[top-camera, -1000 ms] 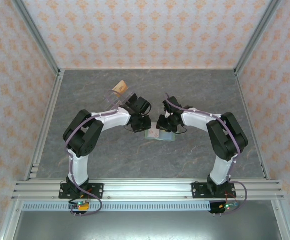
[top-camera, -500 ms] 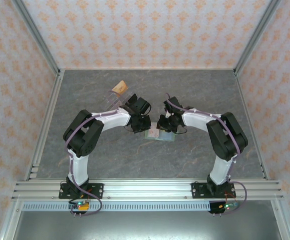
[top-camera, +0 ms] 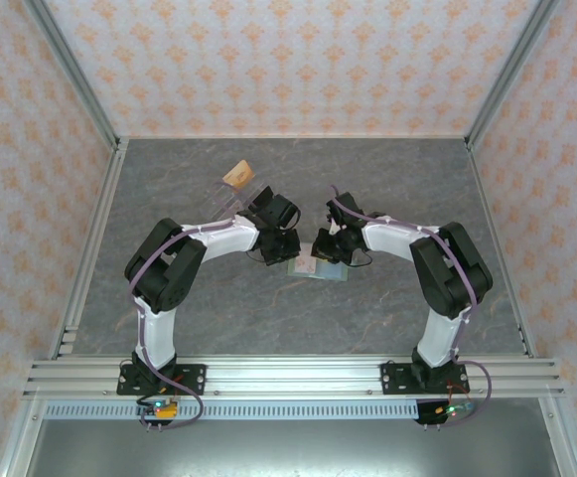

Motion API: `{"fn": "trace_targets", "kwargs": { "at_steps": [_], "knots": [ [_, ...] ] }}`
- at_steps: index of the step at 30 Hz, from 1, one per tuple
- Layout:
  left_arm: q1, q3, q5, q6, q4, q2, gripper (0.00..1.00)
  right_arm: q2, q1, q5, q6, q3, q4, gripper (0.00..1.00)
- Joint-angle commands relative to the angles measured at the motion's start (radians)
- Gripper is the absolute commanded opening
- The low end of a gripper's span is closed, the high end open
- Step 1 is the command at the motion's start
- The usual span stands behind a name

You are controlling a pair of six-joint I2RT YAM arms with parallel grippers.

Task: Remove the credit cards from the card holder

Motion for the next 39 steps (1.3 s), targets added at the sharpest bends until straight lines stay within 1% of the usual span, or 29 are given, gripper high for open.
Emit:
{"fn": "trace_targets", "kwargs": {
  "at_steps": [1,6,10,15,20,22,29,36,39],
  "knots": [
    [-0.006,-0.041,-0.047,-0.011,-0.018,0.040,0.06,0.013,-0.004,0.002,0.006,-0.001,-0.004,0.16],
    [-0.006,-0.045,-0.044,-0.017,-0.015,0.044,0.05,0.021,-0.005,0.012,0.005,0.003,-0.017,0.18],
    [-0.006,-0.054,-0.030,-0.023,0.001,0.048,0.05,0.014,-0.004,-0.085,0.002,-0.011,0.038,0.20],
    [-0.007,-0.058,-0.022,-0.025,0.009,0.050,0.06,-0.014,-0.004,-0.109,0.000,-0.029,0.076,0.20],
    [-0.006,-0.062,-0.024,-0.025,0.010,0.047,0.05,-0.038,-0.017,-0.122,0.017,-0.054,0.122,0.16],
    [-0.006,-0.065,-0.026,-0.026,0.013,0.046,0.05,-0.043,-0.022,-0.132,0.025,-0.063,0.139,0.14],
    [-0.006,-0.057,-0.039,-0.018,-0.003,0.044,0.06,-0.065,-0.024,-0.098,0.012,-0.064,0.110,0.05],
    [-0.005,-0.043,-0.058,-0.006,-0.028,0.033,0.13,-0.101,-0.032,-0.015,-0.010,-0.066,0.040,0.00],
    [-0.006,-0.042,-0.047,-0.002,-0.021,0.036,0.14,-0.104,-0.045,-0.027,-0.015,-0.076,0.030,0.00]
  ]
}}
